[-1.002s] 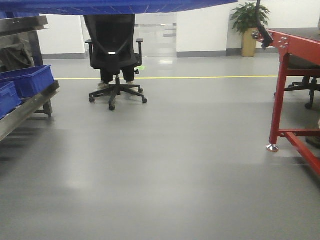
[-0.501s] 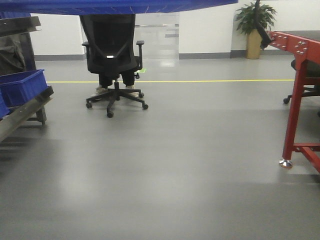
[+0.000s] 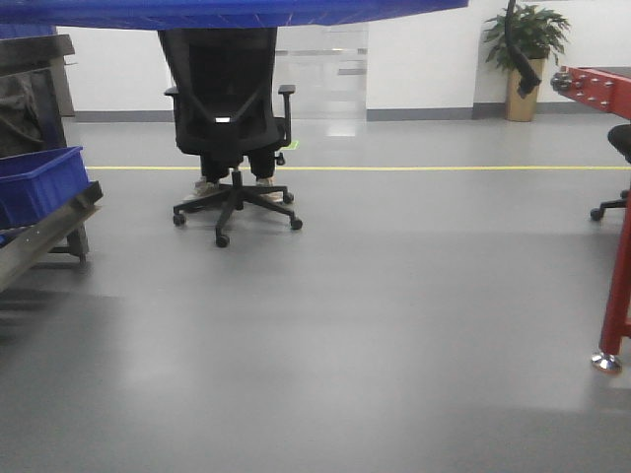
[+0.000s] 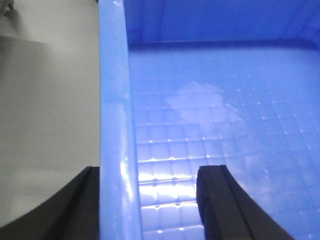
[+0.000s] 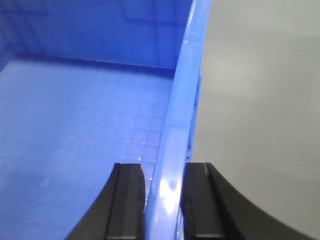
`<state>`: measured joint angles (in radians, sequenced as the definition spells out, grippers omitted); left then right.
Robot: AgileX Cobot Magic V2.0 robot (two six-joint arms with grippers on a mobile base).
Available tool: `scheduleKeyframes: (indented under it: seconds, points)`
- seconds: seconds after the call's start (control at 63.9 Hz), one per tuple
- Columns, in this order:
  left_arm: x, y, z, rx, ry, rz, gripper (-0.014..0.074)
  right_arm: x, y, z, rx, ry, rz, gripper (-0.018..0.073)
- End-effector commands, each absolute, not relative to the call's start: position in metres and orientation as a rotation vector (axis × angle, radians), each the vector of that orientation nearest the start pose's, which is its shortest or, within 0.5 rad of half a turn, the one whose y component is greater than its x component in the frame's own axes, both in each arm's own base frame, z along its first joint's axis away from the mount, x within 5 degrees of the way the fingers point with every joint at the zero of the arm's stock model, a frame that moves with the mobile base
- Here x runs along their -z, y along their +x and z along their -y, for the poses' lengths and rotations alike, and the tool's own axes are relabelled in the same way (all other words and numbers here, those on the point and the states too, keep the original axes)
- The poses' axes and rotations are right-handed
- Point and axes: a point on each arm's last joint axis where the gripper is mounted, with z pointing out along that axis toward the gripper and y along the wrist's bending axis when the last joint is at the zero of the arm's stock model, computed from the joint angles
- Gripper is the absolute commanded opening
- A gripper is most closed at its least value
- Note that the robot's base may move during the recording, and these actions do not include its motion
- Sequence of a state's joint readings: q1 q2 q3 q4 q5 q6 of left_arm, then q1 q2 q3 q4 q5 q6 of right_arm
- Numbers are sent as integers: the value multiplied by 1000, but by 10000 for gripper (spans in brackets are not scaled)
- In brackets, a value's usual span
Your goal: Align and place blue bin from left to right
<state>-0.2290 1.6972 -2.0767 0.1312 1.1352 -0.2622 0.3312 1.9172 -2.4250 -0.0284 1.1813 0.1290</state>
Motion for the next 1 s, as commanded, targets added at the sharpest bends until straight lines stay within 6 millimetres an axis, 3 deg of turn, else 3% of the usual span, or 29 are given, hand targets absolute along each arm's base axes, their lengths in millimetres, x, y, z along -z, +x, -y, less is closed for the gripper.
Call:
scheduleKeyframes:
  seconds: [0.0, 0.986]
  points:
    - [-496, 346, 79, 183, 25, -2093, -16, -504, 378, -133, -276, -243, -2001, -78]
    - [-496, 347, 78, 161, 25, -2089, -16, -504, 378, -133, -276, -243, -2001, -78]
